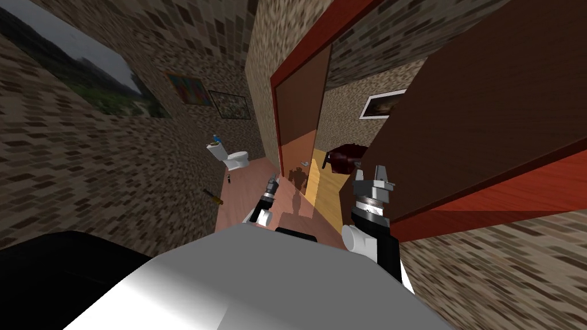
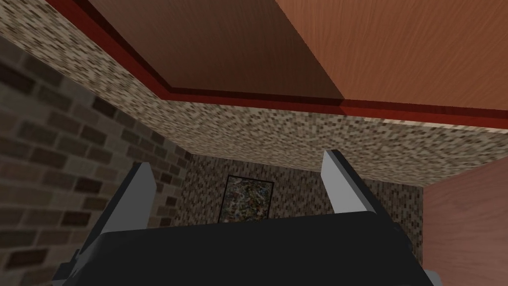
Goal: Push the door open
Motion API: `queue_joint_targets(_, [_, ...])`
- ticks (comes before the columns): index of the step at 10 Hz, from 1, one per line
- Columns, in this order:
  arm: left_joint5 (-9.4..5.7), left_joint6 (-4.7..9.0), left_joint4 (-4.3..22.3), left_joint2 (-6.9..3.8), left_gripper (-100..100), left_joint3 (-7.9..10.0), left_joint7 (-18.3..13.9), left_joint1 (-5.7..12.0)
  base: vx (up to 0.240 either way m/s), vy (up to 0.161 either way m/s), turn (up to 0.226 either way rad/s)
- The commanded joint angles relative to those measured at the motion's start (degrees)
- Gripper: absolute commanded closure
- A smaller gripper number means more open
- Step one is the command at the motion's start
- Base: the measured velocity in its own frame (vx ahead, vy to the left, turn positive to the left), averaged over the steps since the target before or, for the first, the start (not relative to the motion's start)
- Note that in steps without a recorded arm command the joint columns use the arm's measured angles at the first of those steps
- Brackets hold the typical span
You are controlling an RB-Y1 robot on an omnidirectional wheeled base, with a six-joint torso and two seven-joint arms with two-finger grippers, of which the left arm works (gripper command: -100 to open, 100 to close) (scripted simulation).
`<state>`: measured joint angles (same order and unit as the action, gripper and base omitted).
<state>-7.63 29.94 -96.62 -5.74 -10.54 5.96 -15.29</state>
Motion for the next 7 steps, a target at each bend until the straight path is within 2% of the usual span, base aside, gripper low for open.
queue_joint_targets(1, [-0.38,0.41,1.74,-0.10,-100,-0.72,0.12,0.67,0.085,0.051,-0.077])
queue_joint_targets(7, [-1.72,2.27,8.76,-0.26,-100,-3.40,0.55,3.36,0.092,0.048,-0.079])
